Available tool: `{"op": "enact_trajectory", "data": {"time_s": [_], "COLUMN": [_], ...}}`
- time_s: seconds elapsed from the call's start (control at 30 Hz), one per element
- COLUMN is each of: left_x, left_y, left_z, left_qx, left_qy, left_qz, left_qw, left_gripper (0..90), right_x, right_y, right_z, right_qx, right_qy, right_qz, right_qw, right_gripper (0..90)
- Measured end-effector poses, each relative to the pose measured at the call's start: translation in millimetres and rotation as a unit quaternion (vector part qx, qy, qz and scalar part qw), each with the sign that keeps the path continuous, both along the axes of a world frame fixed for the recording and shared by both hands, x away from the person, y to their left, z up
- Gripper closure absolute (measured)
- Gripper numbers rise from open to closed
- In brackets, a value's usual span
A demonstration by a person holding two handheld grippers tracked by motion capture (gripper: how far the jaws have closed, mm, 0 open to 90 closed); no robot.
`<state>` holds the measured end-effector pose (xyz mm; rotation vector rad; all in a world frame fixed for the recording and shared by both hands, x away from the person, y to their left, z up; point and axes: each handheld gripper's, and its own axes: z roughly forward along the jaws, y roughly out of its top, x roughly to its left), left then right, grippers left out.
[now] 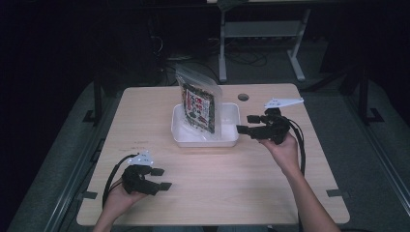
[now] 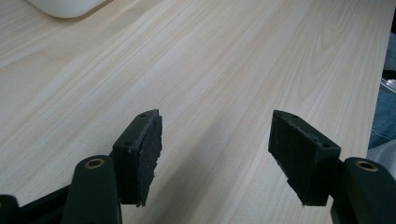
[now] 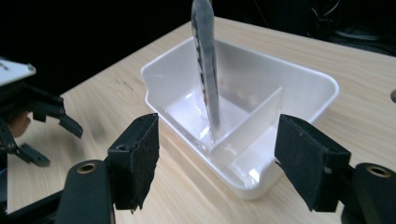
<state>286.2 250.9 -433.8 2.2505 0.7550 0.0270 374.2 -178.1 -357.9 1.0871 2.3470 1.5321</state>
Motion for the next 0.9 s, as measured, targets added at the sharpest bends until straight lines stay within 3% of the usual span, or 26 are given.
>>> {"op": "enact_trajectory", "data": {"time_s": [0.9], "left_x": [-0.3], "left_y": [-1.6], "left_z": [-0.6], "left_qx": [0.005], "left_qy": [-0.002], "left_qz": [-0.002], "left_qw": [1.0], "left_gripper": [34.1], "right_x": [-30.0], "right_y": [-35.9], "right_z": [-23.7], "right_qx": [0.001], "right_qy": [0.03], "right_qz": [-0.009], "right_qw": [0.9995], "right_gripper": [27.8]}}
